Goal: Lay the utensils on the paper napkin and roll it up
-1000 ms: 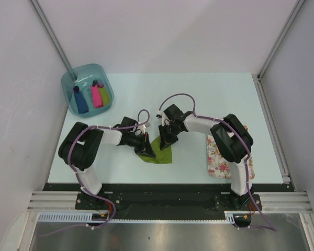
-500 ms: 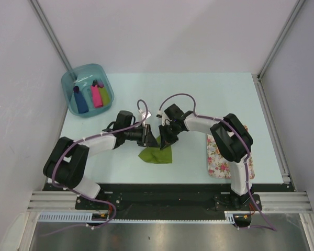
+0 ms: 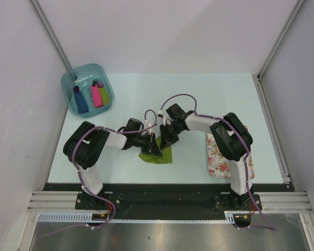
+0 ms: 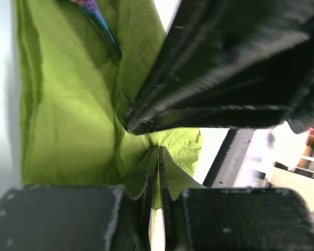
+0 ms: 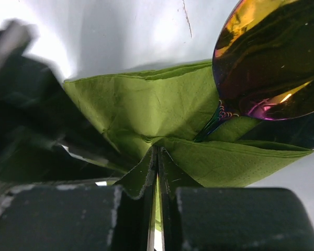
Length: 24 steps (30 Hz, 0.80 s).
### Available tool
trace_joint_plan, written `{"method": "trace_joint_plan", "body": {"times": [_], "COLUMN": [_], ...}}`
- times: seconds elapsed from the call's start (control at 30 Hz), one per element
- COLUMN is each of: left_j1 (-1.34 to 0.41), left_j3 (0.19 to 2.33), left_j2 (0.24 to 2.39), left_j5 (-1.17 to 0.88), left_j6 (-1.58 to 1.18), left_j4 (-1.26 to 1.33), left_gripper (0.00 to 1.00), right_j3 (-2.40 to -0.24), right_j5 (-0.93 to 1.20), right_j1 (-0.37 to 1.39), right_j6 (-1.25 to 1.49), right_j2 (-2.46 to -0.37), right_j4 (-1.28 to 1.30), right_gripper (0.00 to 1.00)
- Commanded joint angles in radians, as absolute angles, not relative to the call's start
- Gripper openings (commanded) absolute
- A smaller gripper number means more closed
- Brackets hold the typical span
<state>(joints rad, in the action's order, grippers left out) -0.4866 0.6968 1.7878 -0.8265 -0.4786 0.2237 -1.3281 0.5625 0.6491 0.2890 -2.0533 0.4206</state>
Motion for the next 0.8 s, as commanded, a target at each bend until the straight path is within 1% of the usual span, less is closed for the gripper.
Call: {"method": "trace_joint_plan", "body": {"times": [0.0, 0.13, 0.17, 0.27, 0.43, 0.77], "left_j1": [-0.486, -0.486, -0.483, -0.479, -0.479, -0.479], "left_j3": [0.736, 0.744, 0.752, 0.753, 0.746, 0.738], "left_j2": [1.864, 1.899, 1.902, 1.899, 1.881, 1.881], "left_j5": [-0.778, -0.739, -0.724, -0.718, -0.723, -0.729], "left_j6": [-0.486, -0.471, -0.462, -0.454, -0.454, -0.457], "left_j4": [0.216, 0.167, 0.137, 0.121, 0.127, 0.150], "left_gripper": [0.08, 0.01, 0.00, 0.00, 0.00, 0.00], "right_j3": [-1.318, -1.347, -1.359, -1.377, -1.364, -1.365], "right_j5": [0.517, 0.532, 0.534, 0.502, 0.451, 0.475], "right_j1": [0.638, 0.629, 0.629, 0.629, 0.635, 0.644], "right_j6": [0.281, 0.285, 0.284, 0.249, 0.230, 0.248], "right_j2": [-2.072, -2.023, -2.002, -1.959, -1.937, -2.028], "right_j4": [0.399, 0.409, 0.416, 0.459, 0.463, 0.442], "right_gripper": [0.07, 0.12, 0.16, 0.19, 0.17, 0.13]}}
